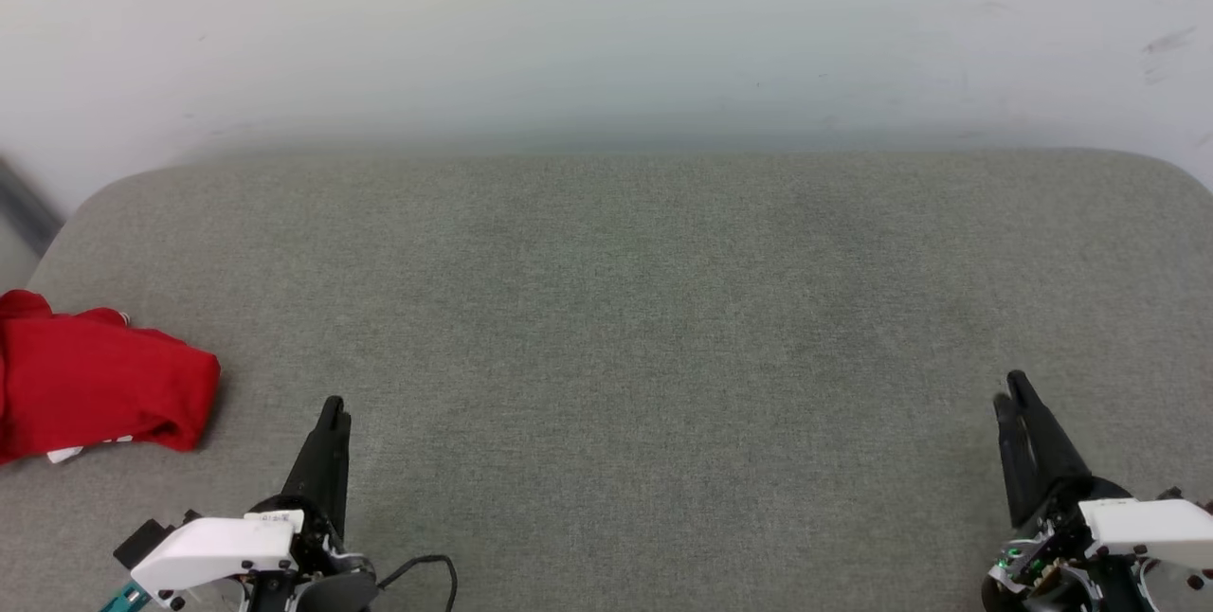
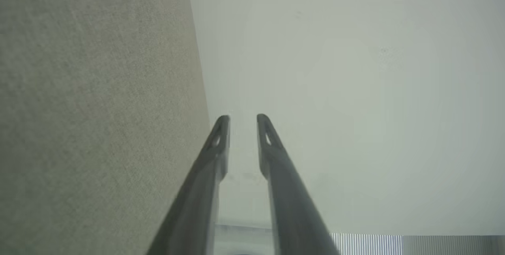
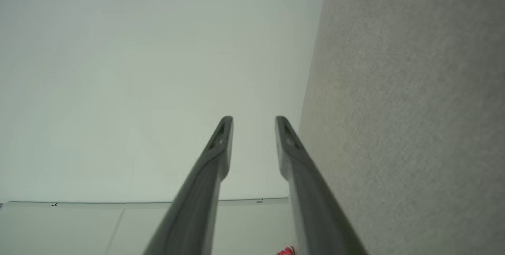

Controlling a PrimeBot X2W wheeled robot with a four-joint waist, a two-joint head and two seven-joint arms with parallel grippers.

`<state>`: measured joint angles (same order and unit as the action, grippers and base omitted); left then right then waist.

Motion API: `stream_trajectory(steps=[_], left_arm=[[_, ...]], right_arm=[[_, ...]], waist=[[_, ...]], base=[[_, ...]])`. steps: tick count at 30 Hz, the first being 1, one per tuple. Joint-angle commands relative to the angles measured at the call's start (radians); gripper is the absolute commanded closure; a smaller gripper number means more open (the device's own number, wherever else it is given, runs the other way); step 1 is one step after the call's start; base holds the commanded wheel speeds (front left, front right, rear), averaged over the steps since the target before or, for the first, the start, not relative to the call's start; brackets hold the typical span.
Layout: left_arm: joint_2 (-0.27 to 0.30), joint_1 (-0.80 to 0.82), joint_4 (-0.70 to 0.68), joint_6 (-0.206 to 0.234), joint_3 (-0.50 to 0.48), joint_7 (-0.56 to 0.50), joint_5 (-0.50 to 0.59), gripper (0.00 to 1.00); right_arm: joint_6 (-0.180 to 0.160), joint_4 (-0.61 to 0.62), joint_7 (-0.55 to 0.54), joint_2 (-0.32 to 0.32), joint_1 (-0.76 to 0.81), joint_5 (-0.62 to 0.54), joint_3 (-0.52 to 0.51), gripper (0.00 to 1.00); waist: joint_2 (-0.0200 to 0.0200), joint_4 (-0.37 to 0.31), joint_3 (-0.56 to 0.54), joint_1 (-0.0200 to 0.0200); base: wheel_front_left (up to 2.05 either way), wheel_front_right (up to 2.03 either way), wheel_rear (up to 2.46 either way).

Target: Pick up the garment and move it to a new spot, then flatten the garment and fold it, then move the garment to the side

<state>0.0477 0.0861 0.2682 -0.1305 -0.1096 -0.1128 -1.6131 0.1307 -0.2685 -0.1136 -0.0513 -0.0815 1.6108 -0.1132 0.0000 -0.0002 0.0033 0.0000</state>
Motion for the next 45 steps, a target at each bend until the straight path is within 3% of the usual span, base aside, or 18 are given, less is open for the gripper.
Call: stream_trajectory(steps=[1,12,17,35,45], left_arm=[[0.001,0.014,-0.016,0.000,0.009,0.006,0.003,0.00],[0.006,0.024,-0.049,0.000,0.083,0.062,0.029,0.00],[0.028,0.032,-0.060,0.000,0.125,0.087,0.095,0.00],[0.009,0.028,-0.097,0.006,0.125,0.159,0.560,0.00],[0.014,0.033,-0.088,0.016,0.146,0.191,0.759,0.00]], right_arm=[[0.000,0.019,0.008,0.000,-0.011,-0.002,0.004,0.00],[0.000,0.069,0.060,-0.001,0.009,-0.015,0.039,0.00],[0.000,0.082,0.087,-0.013,0.018,-0.072,0.055,0.00],[0.000,0.135,0.160,-0.010,0.031,-0.645,0.056,0.00],[0.000,0.150,0.159,-0.005,0.027,-0.833,0.075,0.00]], waist=[[0.0000,0.000,0.000,0.0000],[0.0000,-0.002,-0.001,0.0000],[0.0000,-0.003,-0.003,0.0000],[0.0000,-0.009,-0.008,0.0000],[0.0000,-0.013,-0.008,0.0000]], base=[[0.00,0.00,0.00],[0.00,0.00,0.00],[0.00,0.00,0.00],[0.00,0.00,0.00],[0.00,0.00,0.00]])
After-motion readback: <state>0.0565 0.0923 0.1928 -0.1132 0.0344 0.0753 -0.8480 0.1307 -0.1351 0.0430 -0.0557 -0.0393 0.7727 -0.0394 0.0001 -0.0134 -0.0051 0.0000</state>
